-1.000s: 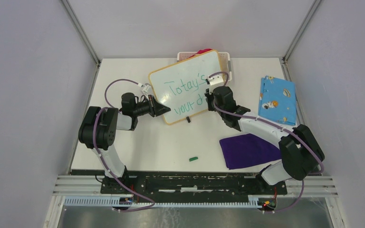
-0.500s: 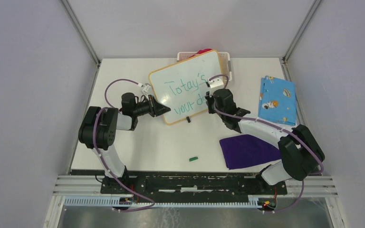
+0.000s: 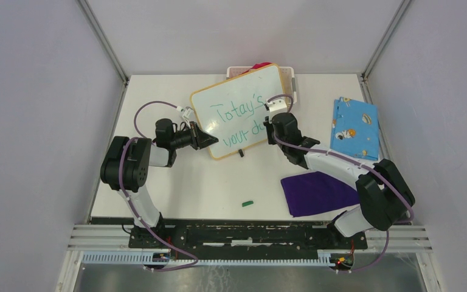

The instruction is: Write a sentence on the whiteboard

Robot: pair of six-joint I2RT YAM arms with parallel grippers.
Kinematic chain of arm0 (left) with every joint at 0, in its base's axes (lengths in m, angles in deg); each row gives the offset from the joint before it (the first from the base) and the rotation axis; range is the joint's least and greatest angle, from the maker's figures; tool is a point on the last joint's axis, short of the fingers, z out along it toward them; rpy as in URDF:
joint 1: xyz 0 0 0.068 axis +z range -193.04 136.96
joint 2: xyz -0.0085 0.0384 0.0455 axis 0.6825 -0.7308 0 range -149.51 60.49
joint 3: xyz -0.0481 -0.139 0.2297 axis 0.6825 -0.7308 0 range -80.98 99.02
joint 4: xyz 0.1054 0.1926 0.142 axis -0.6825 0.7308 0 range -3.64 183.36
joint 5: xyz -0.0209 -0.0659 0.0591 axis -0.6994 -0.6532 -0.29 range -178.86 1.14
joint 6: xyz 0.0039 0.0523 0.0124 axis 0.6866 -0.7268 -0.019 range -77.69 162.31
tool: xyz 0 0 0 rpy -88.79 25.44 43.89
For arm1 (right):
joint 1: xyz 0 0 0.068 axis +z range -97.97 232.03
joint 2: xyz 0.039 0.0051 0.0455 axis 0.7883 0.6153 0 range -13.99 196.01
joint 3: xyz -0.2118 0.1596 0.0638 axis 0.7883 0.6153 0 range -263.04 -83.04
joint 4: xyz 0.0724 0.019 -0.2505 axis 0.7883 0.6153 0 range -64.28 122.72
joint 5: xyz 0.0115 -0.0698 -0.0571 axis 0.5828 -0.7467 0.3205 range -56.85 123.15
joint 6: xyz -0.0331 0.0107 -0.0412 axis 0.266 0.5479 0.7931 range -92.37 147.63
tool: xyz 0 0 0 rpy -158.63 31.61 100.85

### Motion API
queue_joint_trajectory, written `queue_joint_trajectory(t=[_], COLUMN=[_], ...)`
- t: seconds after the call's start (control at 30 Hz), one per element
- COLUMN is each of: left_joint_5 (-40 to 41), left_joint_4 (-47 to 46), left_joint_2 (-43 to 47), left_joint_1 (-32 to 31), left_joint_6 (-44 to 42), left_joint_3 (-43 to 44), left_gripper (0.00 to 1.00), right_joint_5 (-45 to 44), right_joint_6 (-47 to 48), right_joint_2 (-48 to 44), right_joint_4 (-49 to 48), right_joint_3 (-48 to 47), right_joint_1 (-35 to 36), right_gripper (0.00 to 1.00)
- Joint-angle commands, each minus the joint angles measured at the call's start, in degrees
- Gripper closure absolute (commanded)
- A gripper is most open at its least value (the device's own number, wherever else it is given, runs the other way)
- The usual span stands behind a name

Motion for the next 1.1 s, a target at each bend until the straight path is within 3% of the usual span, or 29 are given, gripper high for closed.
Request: queue_joint_trajectory(t=[0.0, 1.07], left_joint_5=[3.58, 3.56], left_joint_4=[4.14, 4.29], left_joint_2=[-1.35, -1.28], left_joint_1=[-0.79, -0.79], left_joint_6=[-3.50, -3.48], left_joint_3=[0.56, 0.57], left_gripper=[0.74, 0.74], right_joint_5=[-2.46, -0.42], right_joint_6=[0.34, 0.46], right_joint_2=[0.51, 1.50], right_joint_4=[-0.58, -1.07], right_joint_3=[-4.26, -5.18], right_joint_1=[-0.45, -0.50], right_gripper=[1.00, 1.00])
